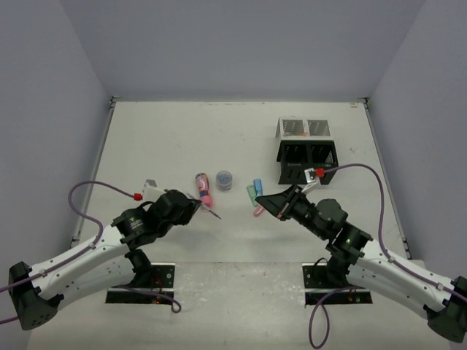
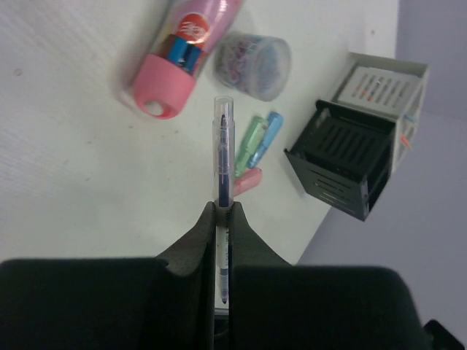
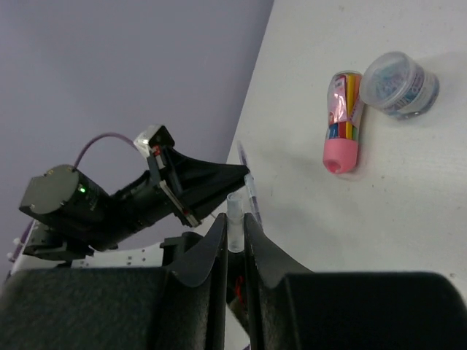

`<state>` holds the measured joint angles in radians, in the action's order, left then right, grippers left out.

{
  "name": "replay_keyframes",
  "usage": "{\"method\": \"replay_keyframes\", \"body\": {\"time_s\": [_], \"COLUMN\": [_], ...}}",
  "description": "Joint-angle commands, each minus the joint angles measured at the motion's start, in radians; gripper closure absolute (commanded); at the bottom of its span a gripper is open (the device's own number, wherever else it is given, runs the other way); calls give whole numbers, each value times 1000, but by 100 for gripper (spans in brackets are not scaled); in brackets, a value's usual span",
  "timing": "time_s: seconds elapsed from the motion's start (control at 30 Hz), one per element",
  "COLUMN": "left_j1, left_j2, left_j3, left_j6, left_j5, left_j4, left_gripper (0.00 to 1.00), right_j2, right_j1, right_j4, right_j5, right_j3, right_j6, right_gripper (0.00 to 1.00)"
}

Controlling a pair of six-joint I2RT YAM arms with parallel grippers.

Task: Sort the stationery into containers
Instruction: Place the pen at the center of the board.

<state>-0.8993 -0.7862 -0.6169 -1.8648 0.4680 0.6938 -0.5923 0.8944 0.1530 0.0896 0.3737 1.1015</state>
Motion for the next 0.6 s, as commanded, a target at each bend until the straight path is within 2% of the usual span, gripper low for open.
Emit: {"method": "replay_keyframes", "body": {"time_s": [0.0, 0.07, 0.23, 0.37, 0.43, 0.57], "left_j1": [-4, -4, -5, -4, -4, -4], "left_j2": [14, -4, -91, -185, -251, -407], "left_j3": [-37, -50, -81, -188, -236, -268], "left_j6": [207, 317, 746, 1075, 1197, 1317], "left_j5": [74, 60, -40, -123, -179, -291], "left_j4": [-207, -221, -338, -271, -214, -148], "left_gripper": [100, 100, 100, 100, 100, 100], "right_j2": [-57, -91, -47, 19, 54, 77], "right_j1": [-1, -2, -2, -2, -2, -3], "right_j4": [-85, -147, -238, -322, -377, -481], "right_j5": [-87, -86, -43, 68, 96, 150], "right_j3": [106, 145, 153, 189, 206, 270], "right_j6": [-184, -223, -280, -344, -367, -422], "right_gripper": [100, 100, 100, 100, 100, 100]}}
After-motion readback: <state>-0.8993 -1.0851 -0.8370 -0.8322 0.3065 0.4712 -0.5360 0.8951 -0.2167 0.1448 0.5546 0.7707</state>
